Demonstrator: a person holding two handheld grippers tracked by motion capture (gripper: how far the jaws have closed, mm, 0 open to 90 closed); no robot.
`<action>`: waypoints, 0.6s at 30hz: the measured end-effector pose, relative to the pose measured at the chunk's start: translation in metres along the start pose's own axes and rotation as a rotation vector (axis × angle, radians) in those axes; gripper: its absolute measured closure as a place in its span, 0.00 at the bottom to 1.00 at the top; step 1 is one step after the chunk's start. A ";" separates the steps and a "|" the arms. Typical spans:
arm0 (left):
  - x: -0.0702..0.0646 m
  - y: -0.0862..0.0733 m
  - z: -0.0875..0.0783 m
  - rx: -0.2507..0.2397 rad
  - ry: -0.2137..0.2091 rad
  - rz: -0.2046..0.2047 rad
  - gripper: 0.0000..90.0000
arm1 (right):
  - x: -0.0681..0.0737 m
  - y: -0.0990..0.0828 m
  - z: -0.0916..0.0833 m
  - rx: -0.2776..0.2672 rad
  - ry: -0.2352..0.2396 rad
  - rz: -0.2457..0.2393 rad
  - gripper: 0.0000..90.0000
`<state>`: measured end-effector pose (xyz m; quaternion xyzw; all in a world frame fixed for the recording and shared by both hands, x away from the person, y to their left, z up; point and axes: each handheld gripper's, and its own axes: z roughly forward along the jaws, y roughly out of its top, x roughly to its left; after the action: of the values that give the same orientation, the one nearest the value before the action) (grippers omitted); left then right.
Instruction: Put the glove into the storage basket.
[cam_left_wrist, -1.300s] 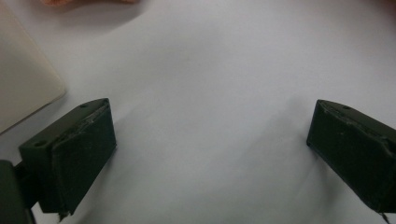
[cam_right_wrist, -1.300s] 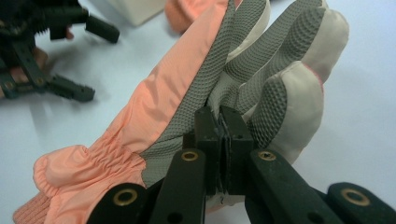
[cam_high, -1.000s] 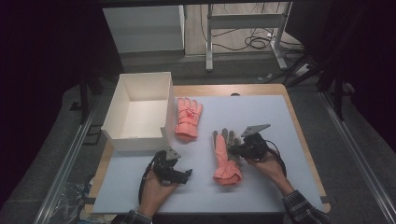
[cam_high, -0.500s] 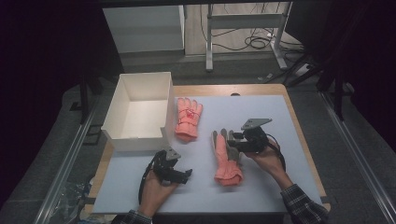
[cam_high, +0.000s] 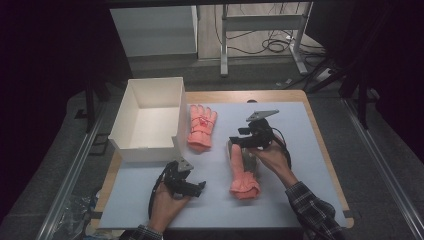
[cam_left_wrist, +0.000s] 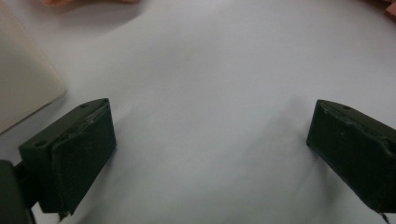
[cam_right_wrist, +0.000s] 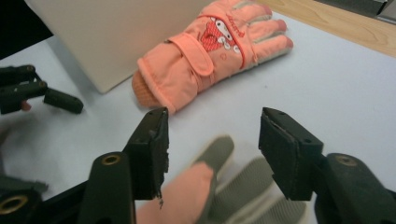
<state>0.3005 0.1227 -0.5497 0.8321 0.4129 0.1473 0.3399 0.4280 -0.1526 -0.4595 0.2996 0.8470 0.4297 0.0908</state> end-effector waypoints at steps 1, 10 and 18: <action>0.000 0.000 0.000 -0.002 -0.001 0.000 0.01 | 0.000 0.002 0.002 0.000 0.003 -0.001 0.45; 0.000 0.000 0.000 0.001 0.000 0.002 0.01 | 0.004 0.028 0.034 0.025 0.014 0.020 0.40; 0.000 0.000 0.000 0.001 0.000 0.000 0.01 | 0.003 0.045 0.061 0.050 0.005 0.026 0.44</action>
<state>0.3006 0.1228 -0.5497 0.8323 0.4128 0.1473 0.3393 0.4696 -0.0896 -0.4611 0.3119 0.8537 0.4101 0.0756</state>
